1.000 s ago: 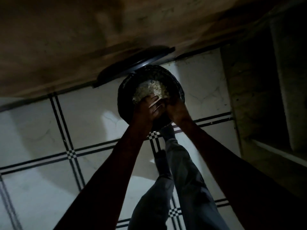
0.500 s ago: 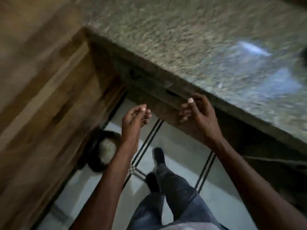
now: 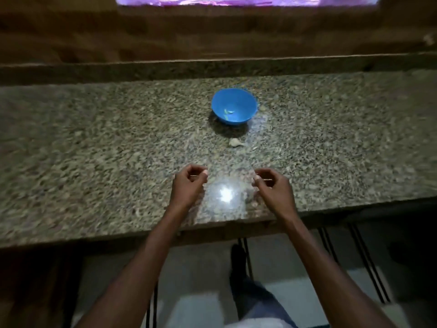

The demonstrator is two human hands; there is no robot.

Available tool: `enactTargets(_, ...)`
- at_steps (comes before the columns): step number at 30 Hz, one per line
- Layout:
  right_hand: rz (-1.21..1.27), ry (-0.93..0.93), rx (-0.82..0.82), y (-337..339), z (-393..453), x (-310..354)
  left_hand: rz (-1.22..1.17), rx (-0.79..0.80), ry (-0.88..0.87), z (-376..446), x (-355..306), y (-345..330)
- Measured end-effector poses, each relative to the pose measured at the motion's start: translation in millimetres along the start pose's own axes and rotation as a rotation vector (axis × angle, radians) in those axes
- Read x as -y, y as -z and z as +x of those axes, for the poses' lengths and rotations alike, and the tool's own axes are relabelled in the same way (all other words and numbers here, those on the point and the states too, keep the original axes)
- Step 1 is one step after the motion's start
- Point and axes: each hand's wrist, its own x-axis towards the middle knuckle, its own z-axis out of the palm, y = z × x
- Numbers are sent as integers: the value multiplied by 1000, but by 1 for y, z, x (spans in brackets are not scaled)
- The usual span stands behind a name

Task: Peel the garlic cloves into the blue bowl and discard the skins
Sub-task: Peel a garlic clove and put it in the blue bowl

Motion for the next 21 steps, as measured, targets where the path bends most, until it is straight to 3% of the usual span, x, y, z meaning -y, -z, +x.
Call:
enactTargets(3,-150,12,6,21,49,-13,206,-25,-23,39,4,-30)
enactTargets(7,-366,227,75,23,107,-13,431,14,-51,73,10,-46)
enactTargets(15,-649,457,173,0,170,-27,498,17,-150,101,-1,-63)
enactTargets(18,-629,422,162,4,171,-20,453,-5,-206,112,-8,-70)
enactTargets(21,-396,316,41,10,170,10,420,27,-248,121,-18,-79)
